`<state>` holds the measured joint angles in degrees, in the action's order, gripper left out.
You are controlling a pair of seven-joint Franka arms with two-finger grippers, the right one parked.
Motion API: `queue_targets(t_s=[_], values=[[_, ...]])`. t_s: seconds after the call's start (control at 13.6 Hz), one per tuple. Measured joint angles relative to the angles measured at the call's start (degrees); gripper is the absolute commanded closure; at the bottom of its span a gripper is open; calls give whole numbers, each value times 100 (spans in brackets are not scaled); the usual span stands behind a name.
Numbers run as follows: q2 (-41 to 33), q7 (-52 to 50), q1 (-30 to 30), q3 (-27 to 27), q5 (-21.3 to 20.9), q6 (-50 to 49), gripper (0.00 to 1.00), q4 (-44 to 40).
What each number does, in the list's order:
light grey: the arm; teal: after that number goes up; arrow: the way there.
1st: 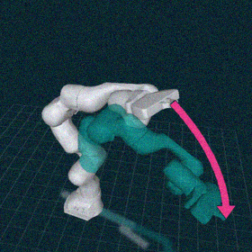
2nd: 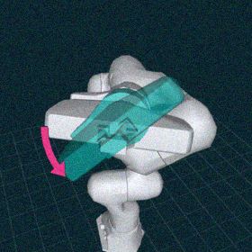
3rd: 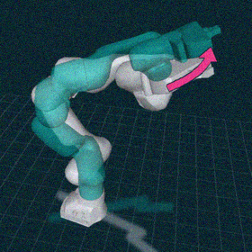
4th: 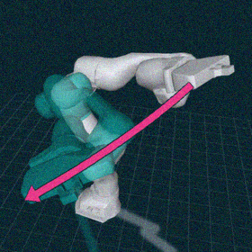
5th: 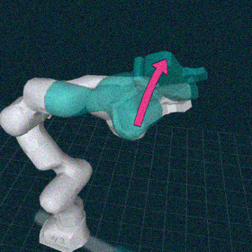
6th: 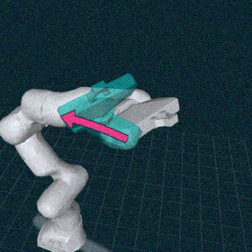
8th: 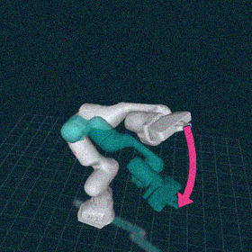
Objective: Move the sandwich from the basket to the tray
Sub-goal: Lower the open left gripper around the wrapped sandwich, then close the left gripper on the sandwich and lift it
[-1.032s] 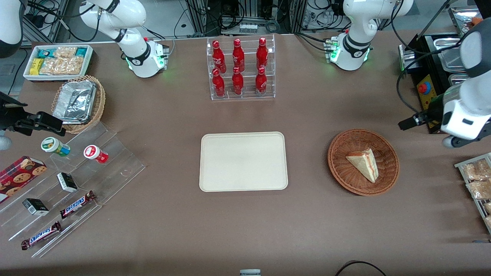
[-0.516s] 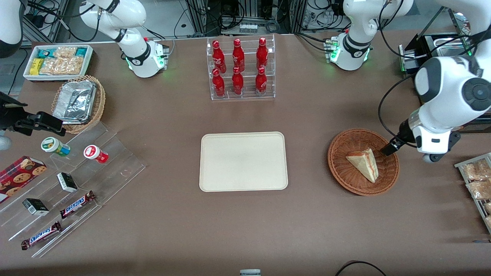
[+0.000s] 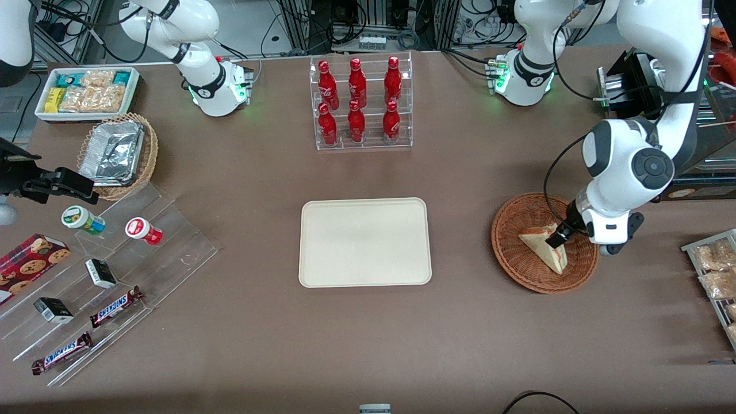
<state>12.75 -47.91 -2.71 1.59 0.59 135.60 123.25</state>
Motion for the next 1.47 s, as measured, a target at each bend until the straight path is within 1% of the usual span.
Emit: queue_targets(t_s=[0.37, 0.44, 0.52, 0.74, 0.81, 0.96, 1.11, 1.18, 1.33, 1.47], values=[[149, -6, 0, 32, 0, 137, 0, 128], [168, -9, -1, 58, 0, 196, 8, 166], [189, -17, -1, 77, 0, 241, 25, 193], [310, -164, -1, 85, -1, 482, 98, 199], [353, -235, -1, 86, -2, 544, 100, 179], [380, -275, -8, 102, -4, 558, 100, 92], [376, -278, -112, 114, -4, 354, 100, -108], [358, -280, -175, 118, -44, 0, 100, -294], [216, -284, -360, 134, -325, -980, 100, -720], [-60, -291, -670, 145, -496, -1890, 100, -1043]])
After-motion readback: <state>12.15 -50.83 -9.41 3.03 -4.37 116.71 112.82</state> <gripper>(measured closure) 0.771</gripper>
